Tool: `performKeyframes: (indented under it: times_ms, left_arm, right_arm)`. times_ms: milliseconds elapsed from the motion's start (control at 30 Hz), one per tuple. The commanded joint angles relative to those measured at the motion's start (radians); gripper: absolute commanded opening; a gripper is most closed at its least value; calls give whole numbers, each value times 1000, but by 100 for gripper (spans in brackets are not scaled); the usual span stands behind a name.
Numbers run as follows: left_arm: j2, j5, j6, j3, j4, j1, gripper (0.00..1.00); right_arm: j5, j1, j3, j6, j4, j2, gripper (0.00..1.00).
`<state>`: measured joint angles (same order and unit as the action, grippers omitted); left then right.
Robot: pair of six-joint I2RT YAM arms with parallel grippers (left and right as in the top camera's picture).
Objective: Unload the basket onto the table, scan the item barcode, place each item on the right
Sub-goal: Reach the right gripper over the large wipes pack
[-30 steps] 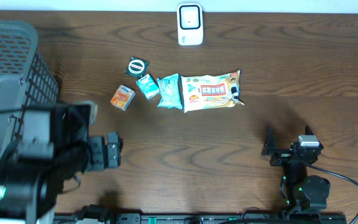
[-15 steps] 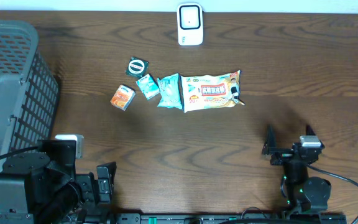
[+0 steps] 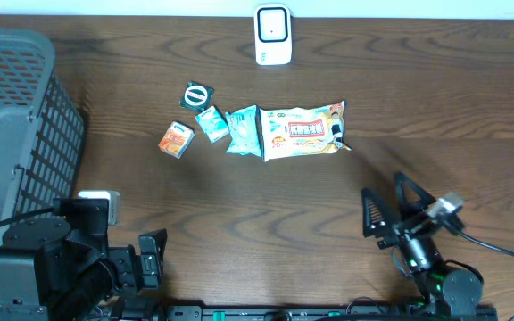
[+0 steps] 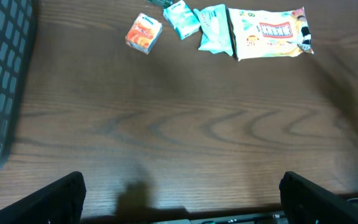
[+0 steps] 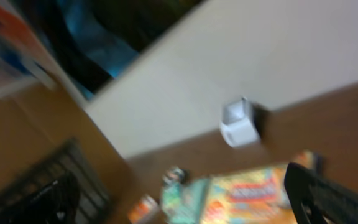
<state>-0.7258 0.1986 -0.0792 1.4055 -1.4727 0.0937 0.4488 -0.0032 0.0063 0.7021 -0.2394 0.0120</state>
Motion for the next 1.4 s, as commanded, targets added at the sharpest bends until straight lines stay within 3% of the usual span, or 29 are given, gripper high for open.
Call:
performKeyframes:
  times_ms: [0,167,367,500,700,867,967,1100,1200,1300,1367]
  left_arm:
    - [-2,-13,-8,-1,0,0,97]
    - [-2,-13,-8,-1,0,0,98]
    - [-2,-13,-8,-1,0,0,98]
    - [-2,-13,-8,-1,0,0,98]
    - [-2,-13,-8,-1,0,0,98]
    - [-2,-13,-8,-1,0,0,97]
    - [-2,-13,-8,-1,0,0,98]
    - [-2,-13,-8,-1,0,0,97]
    - [-2,-13,-8,-1,0,0,98]
    - [-2,-13,-8,-1,0,0,98]
    - [-2,-13,-8,-1,0,0,97]
  right_arm:
    - [-47,7,-1,201,-140,-5,99]
    - [-268,7,23,197,-446,2,99]
    - [-333,7,259,-95,-392,133,99]
    - [-288,7,512,-305,-178,343,99]
    - [-129,7,968,-489,330,734,99]
    - [-91,15,1300,-528,747,1046,99]
    - [5,16,1384,-512,875,1176,99]
    - [280,16,1389,-512,974,1300,99]
    - [321,19,1389,-475,977,1377,99]
    - [314,45,1389,-453,985,1445,59]
    - [232,86,1389,-466,1021,1481,47]
